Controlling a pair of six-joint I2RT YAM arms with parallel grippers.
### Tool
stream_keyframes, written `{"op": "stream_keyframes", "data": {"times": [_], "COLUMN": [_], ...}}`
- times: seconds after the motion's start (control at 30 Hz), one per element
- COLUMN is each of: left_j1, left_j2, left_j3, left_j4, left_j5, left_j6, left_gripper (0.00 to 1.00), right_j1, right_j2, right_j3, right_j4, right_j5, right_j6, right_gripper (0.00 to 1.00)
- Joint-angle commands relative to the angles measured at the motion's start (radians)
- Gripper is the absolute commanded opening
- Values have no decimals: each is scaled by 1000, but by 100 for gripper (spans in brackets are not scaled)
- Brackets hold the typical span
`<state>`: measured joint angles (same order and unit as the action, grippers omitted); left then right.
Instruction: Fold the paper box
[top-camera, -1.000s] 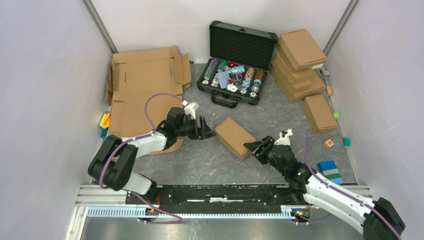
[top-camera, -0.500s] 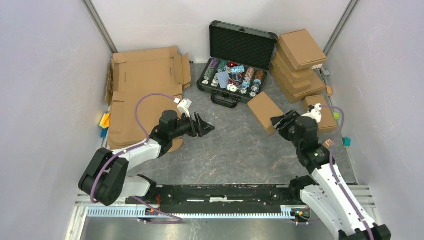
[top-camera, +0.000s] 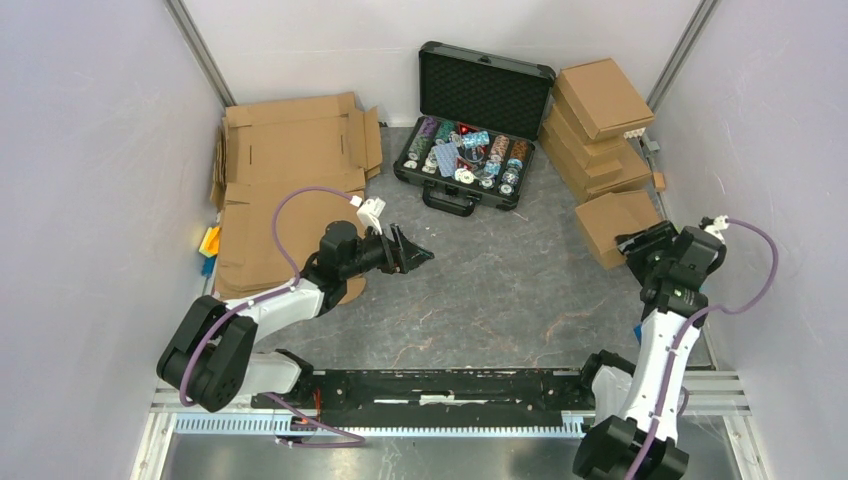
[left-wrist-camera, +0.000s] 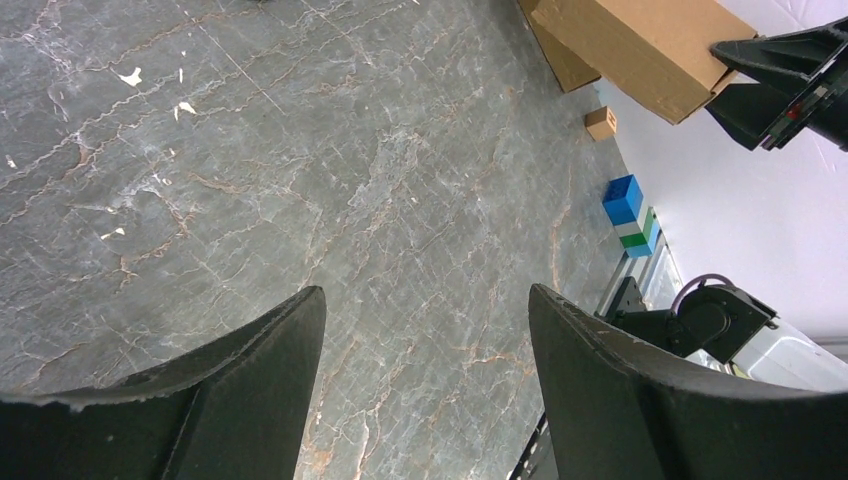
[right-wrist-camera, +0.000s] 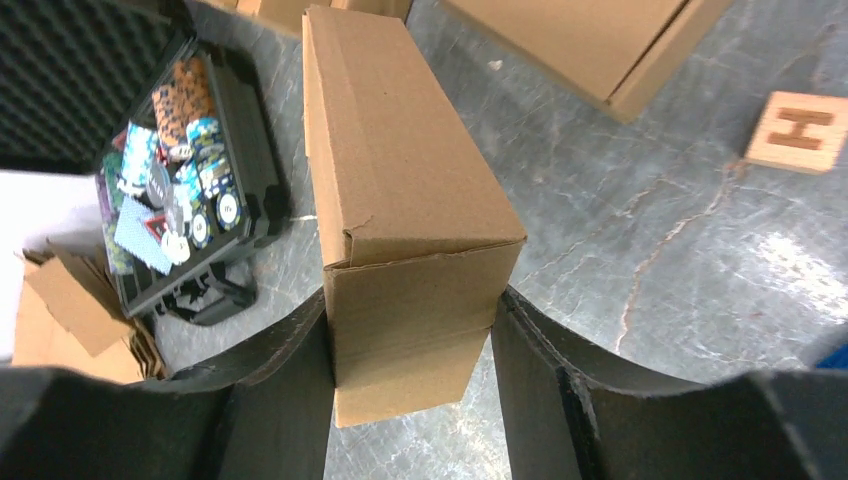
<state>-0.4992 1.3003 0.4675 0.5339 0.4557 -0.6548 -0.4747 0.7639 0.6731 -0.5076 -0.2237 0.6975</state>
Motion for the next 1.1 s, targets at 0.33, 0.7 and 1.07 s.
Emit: {"op": "stream_keyframes", "data": {"times": [0.33, 0.7, 1.07], "left_j1": [-7, -21, -30], "left_j2": [-6, 3, 28], "left_j3": [0, -3, 8], "left_j4": [42, 44, 35], "left_j5": [8, 1, 4], "left_j6": [-13, -8, -1], "left_gripper": [80, 80, 80], "right_j1": [-142, -140, -119], "right_j2": [-48, 132, 236], "right_j3": [-11, -147, -156], "right_j4": [195, 600, 883], "right_j5": [159, 164, 218], "right_j6": [116, 218, 279], "right_gripper": [48, 47, 46]}}
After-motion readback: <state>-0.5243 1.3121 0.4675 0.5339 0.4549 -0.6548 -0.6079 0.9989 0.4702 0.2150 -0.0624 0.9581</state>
